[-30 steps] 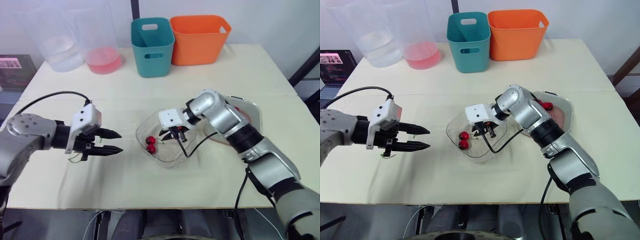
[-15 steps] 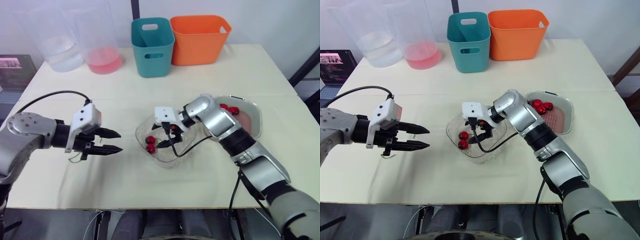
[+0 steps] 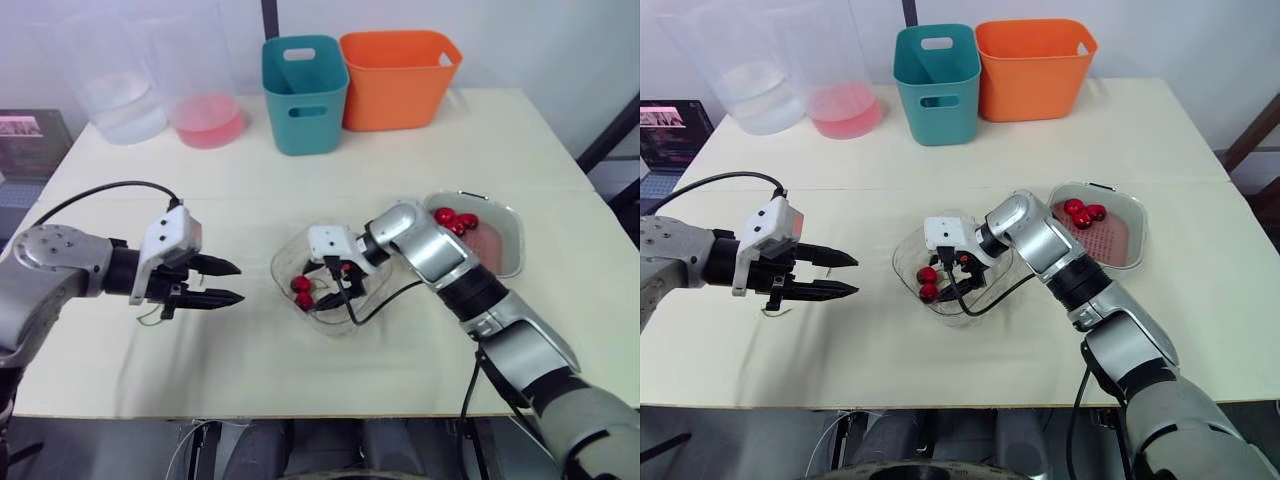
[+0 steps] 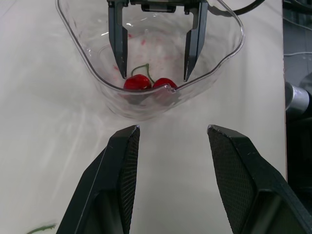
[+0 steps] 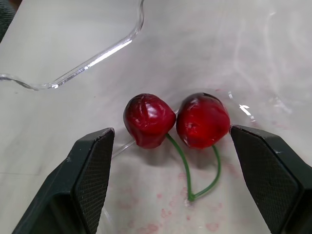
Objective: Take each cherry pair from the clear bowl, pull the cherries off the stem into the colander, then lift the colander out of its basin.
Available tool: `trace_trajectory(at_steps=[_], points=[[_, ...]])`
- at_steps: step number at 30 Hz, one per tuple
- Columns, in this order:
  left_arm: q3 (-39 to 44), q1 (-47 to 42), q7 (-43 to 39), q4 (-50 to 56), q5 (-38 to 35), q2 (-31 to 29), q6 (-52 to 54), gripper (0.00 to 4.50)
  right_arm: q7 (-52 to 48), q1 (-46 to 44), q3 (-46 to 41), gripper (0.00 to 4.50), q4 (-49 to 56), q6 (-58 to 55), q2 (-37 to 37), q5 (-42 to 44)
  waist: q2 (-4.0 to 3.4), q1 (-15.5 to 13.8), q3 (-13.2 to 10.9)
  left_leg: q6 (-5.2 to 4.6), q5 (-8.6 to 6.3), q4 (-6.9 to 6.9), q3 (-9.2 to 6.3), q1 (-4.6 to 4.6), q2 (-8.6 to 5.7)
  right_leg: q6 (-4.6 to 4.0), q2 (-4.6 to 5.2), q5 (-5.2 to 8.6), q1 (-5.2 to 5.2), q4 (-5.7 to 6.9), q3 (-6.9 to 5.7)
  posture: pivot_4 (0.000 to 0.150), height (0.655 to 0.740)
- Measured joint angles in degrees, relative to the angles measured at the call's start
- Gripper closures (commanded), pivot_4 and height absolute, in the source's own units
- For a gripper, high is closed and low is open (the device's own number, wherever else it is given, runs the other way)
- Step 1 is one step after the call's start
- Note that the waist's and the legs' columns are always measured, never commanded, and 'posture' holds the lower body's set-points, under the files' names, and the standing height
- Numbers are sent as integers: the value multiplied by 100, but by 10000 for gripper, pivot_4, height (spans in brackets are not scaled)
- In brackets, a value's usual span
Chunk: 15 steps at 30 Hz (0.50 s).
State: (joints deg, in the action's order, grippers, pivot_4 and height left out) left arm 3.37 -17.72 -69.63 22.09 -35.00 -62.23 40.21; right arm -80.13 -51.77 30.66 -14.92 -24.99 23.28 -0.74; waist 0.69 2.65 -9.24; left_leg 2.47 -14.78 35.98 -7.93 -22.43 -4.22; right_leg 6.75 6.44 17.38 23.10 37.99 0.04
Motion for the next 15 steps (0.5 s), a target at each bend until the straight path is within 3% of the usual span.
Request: trace_trajectory(at_steps=[15], points=[[-1, 3, -2, -6, 68, 37, -84, 21415, 308, -278, -319, 4815, -506, -619, -256, 154, 0, -2, 0, 1, 0, 0, 0, 0, 0, 0, 0, 0, 0, 0, 0, 1500, 7394]])
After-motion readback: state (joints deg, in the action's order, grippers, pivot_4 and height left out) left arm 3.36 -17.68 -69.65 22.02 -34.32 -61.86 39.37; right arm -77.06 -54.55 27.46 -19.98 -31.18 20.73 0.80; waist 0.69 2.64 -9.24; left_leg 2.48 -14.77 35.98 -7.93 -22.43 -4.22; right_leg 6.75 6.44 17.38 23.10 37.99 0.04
